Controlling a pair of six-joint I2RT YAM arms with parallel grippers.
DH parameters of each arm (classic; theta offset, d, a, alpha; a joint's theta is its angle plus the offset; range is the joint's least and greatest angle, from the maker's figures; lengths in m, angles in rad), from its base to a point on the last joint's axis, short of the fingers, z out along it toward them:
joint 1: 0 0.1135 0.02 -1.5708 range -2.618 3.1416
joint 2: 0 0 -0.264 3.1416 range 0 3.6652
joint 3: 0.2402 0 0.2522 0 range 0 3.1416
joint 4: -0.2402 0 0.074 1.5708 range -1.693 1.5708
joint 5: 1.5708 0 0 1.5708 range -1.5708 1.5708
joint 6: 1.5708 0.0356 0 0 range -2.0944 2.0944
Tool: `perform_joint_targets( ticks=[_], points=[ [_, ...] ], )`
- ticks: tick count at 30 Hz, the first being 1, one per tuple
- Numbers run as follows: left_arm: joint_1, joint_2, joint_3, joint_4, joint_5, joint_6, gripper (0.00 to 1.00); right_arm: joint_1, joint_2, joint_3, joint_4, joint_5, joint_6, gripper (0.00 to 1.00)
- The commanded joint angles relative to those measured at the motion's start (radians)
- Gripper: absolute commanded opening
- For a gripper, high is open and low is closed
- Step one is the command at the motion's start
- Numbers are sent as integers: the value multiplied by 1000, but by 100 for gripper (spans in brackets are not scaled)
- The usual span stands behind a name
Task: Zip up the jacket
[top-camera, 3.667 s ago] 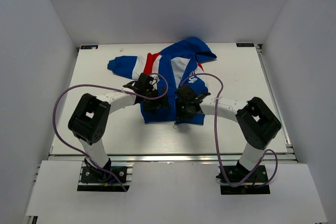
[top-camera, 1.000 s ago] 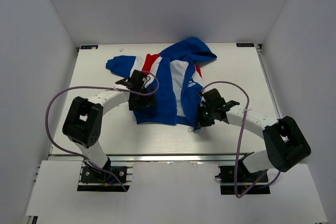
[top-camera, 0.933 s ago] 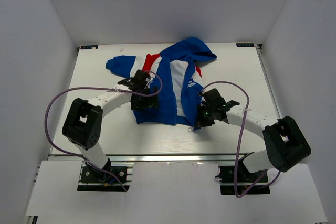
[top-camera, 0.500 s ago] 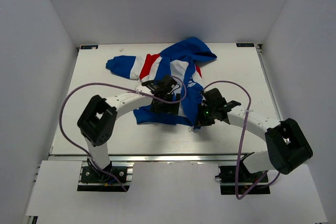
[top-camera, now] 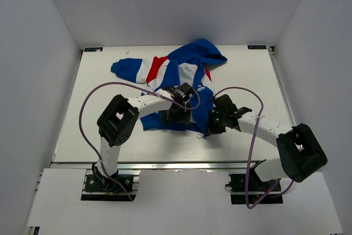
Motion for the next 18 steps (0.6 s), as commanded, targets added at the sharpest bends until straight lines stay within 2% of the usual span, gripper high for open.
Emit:
perform_joint_targets(
  ticks=[1, 5, 8, 13, 18],
  points=[
    [-32, 31, 53, -84, -101, -61, 96, -6, 10, -9, 22, 20, 20, 0],
    [-36, 79, 58, -118, -156, -97, 94, -6, 16, -9, 24, 35, 26, 0],
    [-36, 96, 55, -115, -156, -104, 89, -4, 18, -9, 22, 43, 29, 0],
    [-38, 81, 53, -104, -155, -99, 67, -4, 39, -12, 24, 49, 38, 0],
    [-36, 35, 35, -89, -165, -90, 55, -17, 71, 2, 10, 69, 49, 0]
  ],
)
